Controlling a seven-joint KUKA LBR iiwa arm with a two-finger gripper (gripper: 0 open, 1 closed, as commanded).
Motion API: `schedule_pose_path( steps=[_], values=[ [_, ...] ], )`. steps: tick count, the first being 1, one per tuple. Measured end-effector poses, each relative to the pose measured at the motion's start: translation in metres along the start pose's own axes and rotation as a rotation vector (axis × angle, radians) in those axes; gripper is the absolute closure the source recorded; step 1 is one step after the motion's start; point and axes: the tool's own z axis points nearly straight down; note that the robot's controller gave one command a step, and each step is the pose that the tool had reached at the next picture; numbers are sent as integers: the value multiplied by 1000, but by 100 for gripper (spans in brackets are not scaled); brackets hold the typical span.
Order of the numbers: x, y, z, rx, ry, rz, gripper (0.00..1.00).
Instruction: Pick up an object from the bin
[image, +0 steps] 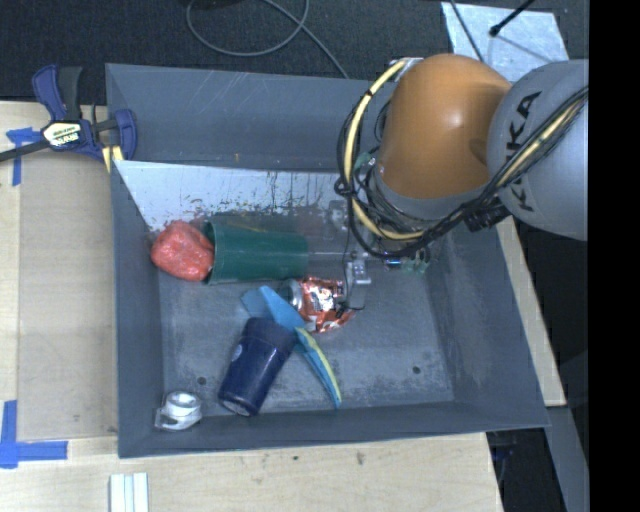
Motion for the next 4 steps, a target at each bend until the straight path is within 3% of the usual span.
schedule_pose_path(
  steps=[1, 2, 3, 4],
  values=[
    [-1, 0, -5, -1, -7, 1, 0],
    [16, -6, 32, -1, -15, -40, 0],
    [24, -17, 81, 0, -12, -64, 0],
    [18, -19, 114, 0, -8, -81, 0]
  ],
)
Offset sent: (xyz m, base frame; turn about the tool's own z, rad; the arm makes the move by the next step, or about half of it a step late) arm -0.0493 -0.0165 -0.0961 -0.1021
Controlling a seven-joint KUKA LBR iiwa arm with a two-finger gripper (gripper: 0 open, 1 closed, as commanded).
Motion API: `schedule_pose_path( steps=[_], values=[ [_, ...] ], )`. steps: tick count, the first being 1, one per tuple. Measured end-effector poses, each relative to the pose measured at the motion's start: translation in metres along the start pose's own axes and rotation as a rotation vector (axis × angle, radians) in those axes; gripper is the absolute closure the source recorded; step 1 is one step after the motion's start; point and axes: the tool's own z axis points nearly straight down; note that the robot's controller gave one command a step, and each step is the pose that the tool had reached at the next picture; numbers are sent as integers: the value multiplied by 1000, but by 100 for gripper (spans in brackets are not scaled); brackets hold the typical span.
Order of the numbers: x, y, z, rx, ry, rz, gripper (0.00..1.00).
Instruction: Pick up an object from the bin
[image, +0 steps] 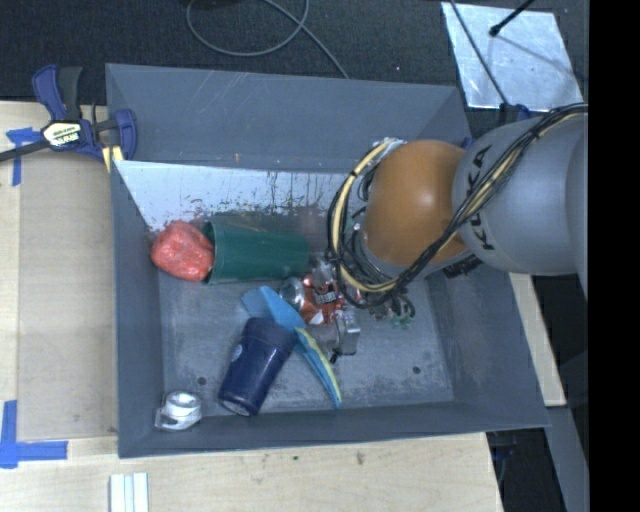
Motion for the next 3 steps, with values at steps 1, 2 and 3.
schedule_pose_path(
  steps=[1, 2, 3],
  values=[
    [-8, -5, -2, -1, -6, 29, 0],
    [-11, -26, -14, -1, -4, 36, 0],
    [-13, -44, -22, 1, -10, 38, 0]
  ],
)
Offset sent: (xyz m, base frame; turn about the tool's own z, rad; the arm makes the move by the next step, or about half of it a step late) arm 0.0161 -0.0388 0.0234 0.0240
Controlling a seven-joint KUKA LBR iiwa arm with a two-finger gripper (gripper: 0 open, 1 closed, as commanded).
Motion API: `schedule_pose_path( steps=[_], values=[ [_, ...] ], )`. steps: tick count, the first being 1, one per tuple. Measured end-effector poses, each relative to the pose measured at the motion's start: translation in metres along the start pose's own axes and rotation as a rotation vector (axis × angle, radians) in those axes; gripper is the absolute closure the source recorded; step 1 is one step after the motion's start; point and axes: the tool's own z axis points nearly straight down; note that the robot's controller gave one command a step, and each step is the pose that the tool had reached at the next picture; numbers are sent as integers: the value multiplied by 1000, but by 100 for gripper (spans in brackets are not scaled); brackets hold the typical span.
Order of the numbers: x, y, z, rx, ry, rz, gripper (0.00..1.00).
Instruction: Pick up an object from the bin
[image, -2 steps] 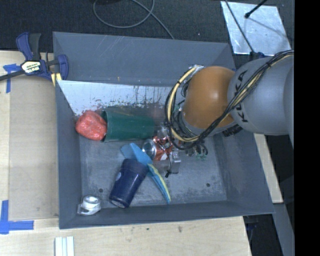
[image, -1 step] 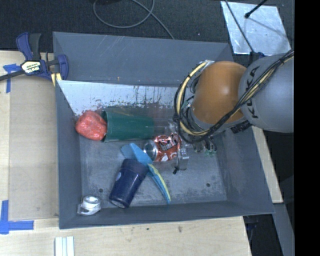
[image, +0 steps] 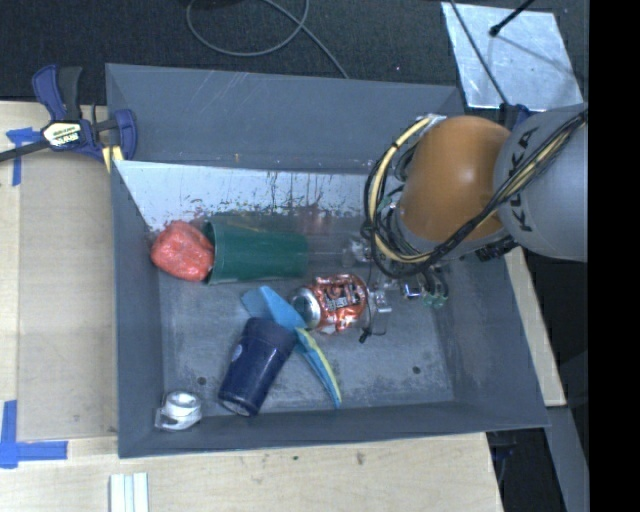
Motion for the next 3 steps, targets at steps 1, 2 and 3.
schedule_pose_path(
  steps=[1, 2, 3],
  values=[
    [-14, 1, 12, -2, 0, 23, 0],
    [-6, 17, 40, -2, -7, 114, 100],
    [-6, 17, 40, -2, -7, 114, 100]
  ],
)
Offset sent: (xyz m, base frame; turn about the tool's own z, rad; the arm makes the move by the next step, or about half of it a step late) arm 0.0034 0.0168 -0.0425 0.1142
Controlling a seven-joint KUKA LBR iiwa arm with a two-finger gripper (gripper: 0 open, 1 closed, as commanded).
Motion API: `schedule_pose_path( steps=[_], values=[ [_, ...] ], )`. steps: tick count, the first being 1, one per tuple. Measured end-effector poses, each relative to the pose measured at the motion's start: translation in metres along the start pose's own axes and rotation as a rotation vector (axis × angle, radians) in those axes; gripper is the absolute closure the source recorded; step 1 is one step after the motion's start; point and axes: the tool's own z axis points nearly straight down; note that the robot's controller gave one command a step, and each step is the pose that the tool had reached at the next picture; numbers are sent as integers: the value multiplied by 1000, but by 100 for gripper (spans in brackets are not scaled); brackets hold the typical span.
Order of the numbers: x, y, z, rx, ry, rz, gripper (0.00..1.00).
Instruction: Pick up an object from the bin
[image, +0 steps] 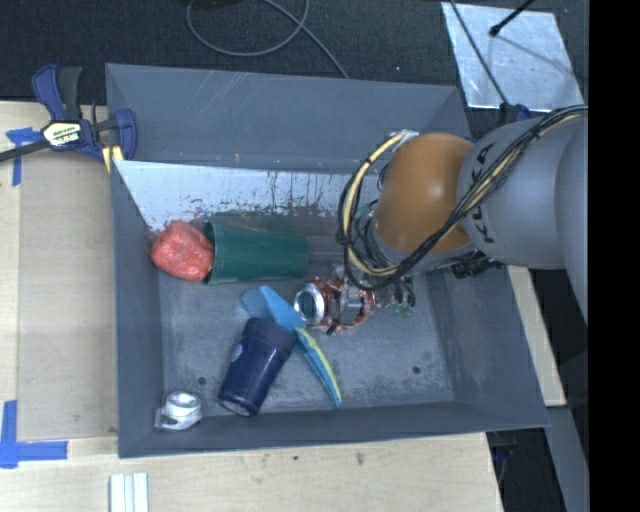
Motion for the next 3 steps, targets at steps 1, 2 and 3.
schedule_pose_path(
  steps=[1, 2, 3],
  values=[
    [-1, 0, -39, 0, -4, 20, 100],
    [-1, 0, -39, 0, -4, 20, 100],
    [-8, -11, -143, -1, -7, 103, 100]
  ],
)
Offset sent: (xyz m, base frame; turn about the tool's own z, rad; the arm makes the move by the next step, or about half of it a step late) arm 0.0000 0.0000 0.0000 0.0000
